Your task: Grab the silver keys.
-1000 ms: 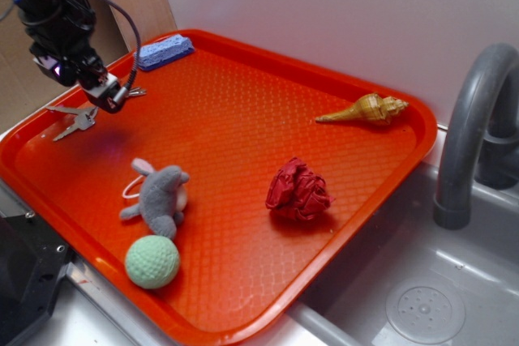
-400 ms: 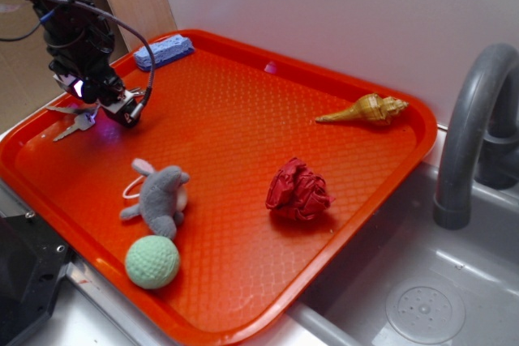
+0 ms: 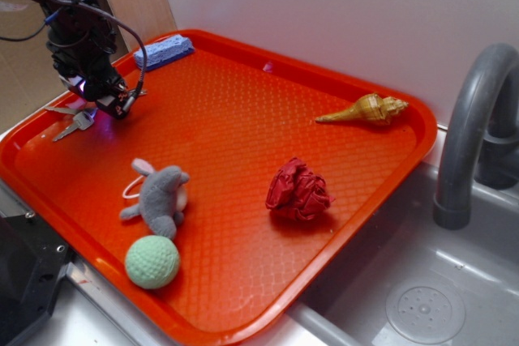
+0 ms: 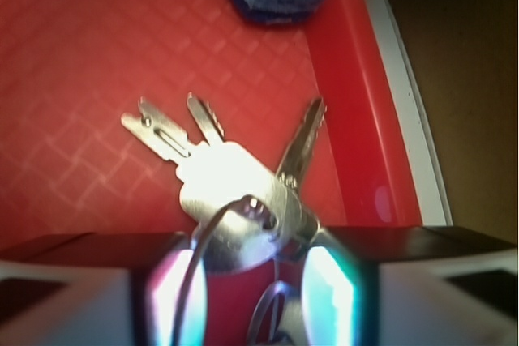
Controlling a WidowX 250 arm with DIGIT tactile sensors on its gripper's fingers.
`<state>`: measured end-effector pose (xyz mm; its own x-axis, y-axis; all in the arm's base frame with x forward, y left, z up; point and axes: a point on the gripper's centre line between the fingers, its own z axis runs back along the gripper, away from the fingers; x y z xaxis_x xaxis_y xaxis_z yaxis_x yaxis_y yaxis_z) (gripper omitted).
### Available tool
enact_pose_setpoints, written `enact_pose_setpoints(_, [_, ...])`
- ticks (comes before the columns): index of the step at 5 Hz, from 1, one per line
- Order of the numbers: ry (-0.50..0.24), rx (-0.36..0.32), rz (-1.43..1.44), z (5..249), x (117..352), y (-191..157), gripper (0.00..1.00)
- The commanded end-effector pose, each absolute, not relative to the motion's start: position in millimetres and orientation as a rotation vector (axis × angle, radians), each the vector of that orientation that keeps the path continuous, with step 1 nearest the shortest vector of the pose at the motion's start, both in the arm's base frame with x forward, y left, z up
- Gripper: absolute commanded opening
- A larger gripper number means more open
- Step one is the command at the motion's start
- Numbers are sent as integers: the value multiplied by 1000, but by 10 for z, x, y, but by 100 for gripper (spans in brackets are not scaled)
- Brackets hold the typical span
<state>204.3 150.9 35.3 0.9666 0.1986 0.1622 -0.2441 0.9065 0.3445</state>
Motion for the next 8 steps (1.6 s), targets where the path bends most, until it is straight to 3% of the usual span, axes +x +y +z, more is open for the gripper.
enact_pose_setpoints(1, [-105,350,258,470,1997,1619,0])
enact_pose_setpoints(3, [-253,-107,151,1439,1907,1147,0])
enact_pose_setpoints(4, [-306,-88,170,1935,2022,878,0])
enact_pose_setpoints(5, [-282,-98,191,2433,2215,769,0])
enact_pose_setpoints(6, [-283,-35,219,2557,2301,680,0])
enact_pose_setpoints(8, [-255,-63,204,2495,2294,682,0])
